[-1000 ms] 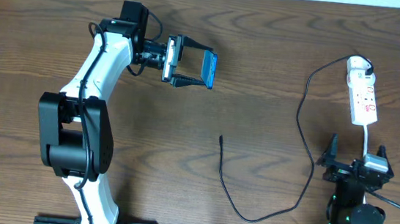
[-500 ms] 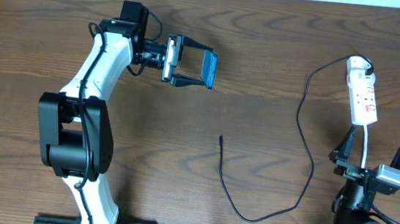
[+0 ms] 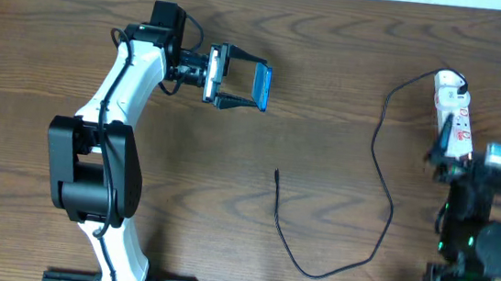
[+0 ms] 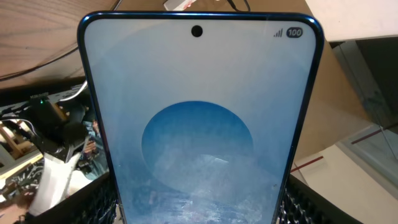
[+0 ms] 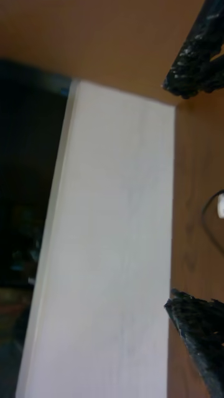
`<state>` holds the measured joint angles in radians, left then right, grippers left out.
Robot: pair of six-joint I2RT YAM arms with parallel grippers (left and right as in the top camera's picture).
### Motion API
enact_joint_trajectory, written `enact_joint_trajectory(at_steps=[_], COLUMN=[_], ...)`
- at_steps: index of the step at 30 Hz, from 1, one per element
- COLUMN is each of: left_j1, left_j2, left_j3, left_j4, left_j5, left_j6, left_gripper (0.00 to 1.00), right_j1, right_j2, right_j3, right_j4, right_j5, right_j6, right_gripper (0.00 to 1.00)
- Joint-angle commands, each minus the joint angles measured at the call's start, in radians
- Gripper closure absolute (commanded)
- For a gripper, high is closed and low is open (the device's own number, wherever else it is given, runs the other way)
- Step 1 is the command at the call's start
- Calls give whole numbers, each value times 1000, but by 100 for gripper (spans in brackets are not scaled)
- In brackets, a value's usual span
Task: Plug charger to phone and switch on socket
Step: 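Raise the right arm and swing its gripper toward the phone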
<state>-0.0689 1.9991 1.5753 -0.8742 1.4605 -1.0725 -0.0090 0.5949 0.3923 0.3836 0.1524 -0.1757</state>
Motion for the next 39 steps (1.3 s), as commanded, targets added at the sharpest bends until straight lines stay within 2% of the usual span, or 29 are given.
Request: enact_joint_trajectory(at_steps=[1, 7, 12, 18, 21, 25, 28, 31, 39], left_j1=[0, 0, 0, 0, 0, 0, 0, 0, 0], left_j2=[-42, -42, -42, -42, -42, -42, -42, -42, -42], left_j3=[2, 2, 2, 2, 2, 2, 2, 2, 2], left_j4=[-3, -3, -3, -3, -2, -2, -2, 3, 38], left_j5=[50, 50, 14, -205, -298, -406, -414, -415, -415], left_j6=[13, 12, 5, -117, -150, -179, -179, -179, -179], left_gripper=[93, 93, 93, 93, 93, 93, 93, 93, 93], right_j1=[-5, -5, -5, -4, -4, -2, 5, 7, 11], right_j2=[149, 378, 540, 708, 754, 798, 806, 806, 809], right_j3=[136, 368, 575, 834, 898, 923, 923, 922, 922], right_j4=[-6, -98, -309, -592, -636, -636, -634, -648, -589], right_j5=[-121, -250, -396, -495, -543, -630, -684, -652, -659], right_j6=[-18, 150, 191, 240, 300, 390, 389, 389, 546], right_gripper=[1, 1, 1, 1, 1, 1, 1, 1, 1])
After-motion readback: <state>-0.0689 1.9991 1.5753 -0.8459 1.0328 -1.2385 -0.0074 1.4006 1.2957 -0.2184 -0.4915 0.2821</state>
